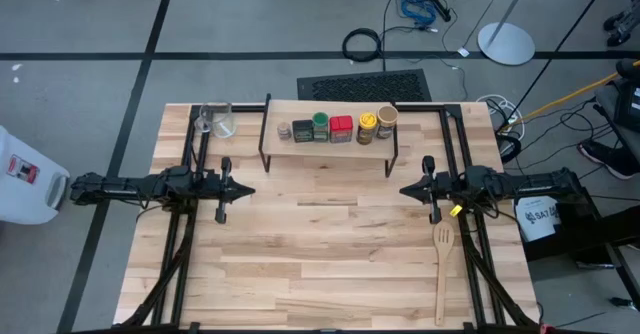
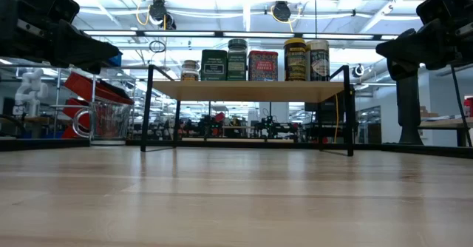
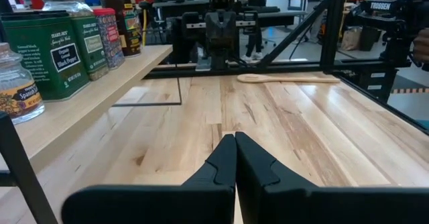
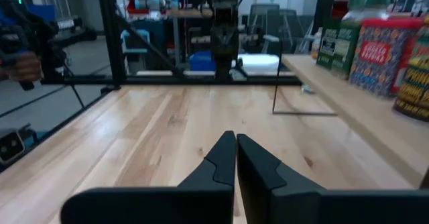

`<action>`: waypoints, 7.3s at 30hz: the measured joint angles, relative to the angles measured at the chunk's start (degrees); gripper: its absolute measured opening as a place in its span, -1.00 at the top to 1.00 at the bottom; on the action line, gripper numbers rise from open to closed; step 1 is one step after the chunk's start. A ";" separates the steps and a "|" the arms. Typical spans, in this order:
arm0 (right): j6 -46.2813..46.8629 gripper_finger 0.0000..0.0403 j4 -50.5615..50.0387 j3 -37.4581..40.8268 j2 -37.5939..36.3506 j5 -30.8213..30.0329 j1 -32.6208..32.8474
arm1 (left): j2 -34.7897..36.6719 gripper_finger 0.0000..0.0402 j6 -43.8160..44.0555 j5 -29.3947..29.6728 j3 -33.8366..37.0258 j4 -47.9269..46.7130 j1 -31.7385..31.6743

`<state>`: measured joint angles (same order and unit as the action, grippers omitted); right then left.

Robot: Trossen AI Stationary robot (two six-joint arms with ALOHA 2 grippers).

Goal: Shelf spices
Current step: Return to Home Position

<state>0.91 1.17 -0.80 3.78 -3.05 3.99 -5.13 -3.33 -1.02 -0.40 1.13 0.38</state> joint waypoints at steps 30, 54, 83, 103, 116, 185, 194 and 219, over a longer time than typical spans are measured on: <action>-1.29 1.00 -0.04 -0.04 -3.40 -0.37 -0.27 | -0.07 0.99 -0.15 -0.11 0.00 -0.24 0.00; -1.62 1.00 0.00 -0.04 -3.40 -0.07 -0.29 | 2.39 0.99 -1.51 2.16 -0.02 0.72 0.00; -1.62 1.00 0.02 -0.04 -3.38 -0.09 -0.29 | 3.76 0.83 1.42 1.03 -0.04 -0.22 0.00; -1.62 1.00 0.02 -0.04 -3.38 -0.09 -0.27 | 3.76 0.82 1.42 1.03 -0.04 -0.15 0.02; -1.62 1.00 0.02 -0.04 -3.38 -0.09 -0.29 | 3.76 0.82 1.42 1.03 -0.04 -0.13 0.00; -1.62 1.00 0.02 -0.04 -3.40 -0.09 -0.26 | 3.76 0.82 1.42 1.03 -0.04 -0.12 0.01; -1.61 1.00 0.02 -0.04 -3.39 -0.09 -0.28 | 3.76 0.82 1.42 1.05 -0.03 -0.13 0.00; -1.61 1.00 0.02 -0.04 -3.38 -0.09 -0.26 | 3.76 0.82 1.42 1.04 -0.03 -0.11 0.00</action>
<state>-0.70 1.19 -0.83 0.40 -3.14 3.73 -1.37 -1.91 0.03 -0.43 1.01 0.39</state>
